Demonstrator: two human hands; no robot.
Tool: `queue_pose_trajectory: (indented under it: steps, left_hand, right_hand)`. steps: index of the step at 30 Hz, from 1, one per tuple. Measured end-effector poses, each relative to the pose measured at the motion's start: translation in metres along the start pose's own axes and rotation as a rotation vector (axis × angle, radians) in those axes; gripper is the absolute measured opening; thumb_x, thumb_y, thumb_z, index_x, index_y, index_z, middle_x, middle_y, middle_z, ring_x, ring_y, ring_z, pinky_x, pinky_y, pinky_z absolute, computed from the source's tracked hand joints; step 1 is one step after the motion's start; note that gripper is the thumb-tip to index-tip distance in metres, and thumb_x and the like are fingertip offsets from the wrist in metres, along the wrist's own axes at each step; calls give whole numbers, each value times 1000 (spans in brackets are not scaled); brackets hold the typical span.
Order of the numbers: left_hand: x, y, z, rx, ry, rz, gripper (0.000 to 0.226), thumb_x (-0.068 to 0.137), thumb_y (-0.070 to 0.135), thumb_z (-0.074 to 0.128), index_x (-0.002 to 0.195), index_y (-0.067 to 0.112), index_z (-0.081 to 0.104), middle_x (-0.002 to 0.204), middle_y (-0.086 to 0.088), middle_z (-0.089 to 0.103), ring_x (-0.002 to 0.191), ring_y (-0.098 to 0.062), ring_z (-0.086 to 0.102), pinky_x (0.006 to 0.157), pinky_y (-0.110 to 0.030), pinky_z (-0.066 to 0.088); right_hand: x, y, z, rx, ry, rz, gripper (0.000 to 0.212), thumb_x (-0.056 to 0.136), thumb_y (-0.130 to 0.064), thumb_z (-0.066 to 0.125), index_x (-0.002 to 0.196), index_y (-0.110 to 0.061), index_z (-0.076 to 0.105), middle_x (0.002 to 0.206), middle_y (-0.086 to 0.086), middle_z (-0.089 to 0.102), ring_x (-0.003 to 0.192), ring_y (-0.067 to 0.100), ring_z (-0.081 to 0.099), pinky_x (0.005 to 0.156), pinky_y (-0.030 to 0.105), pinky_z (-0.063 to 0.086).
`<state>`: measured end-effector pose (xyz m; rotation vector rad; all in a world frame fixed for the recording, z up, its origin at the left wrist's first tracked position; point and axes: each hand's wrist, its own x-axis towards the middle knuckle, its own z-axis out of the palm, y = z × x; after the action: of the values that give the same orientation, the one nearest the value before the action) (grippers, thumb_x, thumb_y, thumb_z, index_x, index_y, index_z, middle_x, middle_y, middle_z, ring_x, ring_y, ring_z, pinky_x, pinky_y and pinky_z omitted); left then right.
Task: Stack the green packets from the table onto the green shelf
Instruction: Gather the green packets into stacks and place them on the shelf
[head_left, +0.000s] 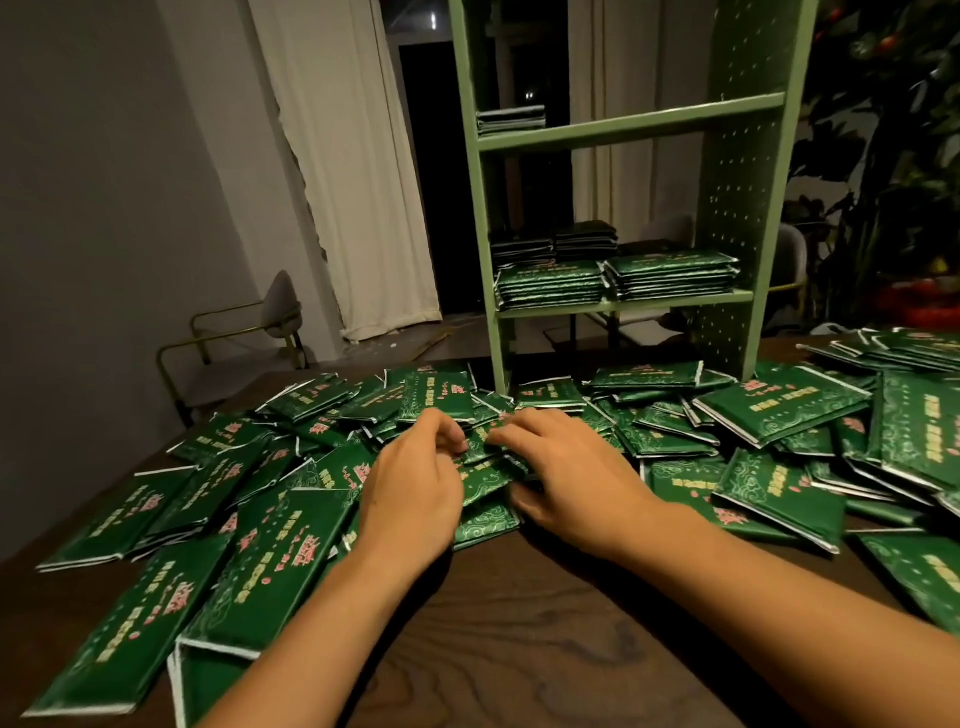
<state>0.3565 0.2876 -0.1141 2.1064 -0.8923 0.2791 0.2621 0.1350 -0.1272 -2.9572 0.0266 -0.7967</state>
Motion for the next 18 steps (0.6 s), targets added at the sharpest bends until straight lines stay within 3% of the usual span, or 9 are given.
queue_pose_trajectory:
  steps: [4,9,13,15,18]
  left_hand:
    - [2,-4,-1,-181,68,-14,32,96,-4,41,91,22,59,92,5,66,92,-10,62,87,-40,53]
    - [6,-6,-2,-343,159,-64,29,100,31,37,86,23,61,92,4,66,93,-14,62,87,-41,51]
    - [2,-1,-3,-370,213,-53,38,97,38,28,89,21,61,90,4,64,92,-12,62,82,-36,49]
    - [-1,2,-1,-441,238,-60,44,98,45,26,90,20,61,91,1,65,93,-18,63,86,-40,52]
    - [-6,7,0,-453,234,-26,41,99,47,29,94,21,61,95,5,66,95,-11,64,87,-35,53]
  right_hand:
    - [-2,3,8,-2,112,-32,26,90,-31,50,108,-21,67,104,-3,62,95,24,58,79,41,49]
    - [-9,5,1,23,221,-33,29,96,-31,41,106,-16,64,98,-1,62,89,25,57,76,41,47]
    - [-11,4,-8,159,354,5,24,99,-24,44,109,-12,62,99,0,59,91,20,54,80,31,45]
    - [-9,1,-17,309,437,79,17,98,-17,48,107,-12,62,97,-1,59,88,14,54,77,25,42]
    - [-3,0,-34,574,474,328,13,101,-13,50,101,-18,62,88,-7,63,76,3,56,65,16,40]
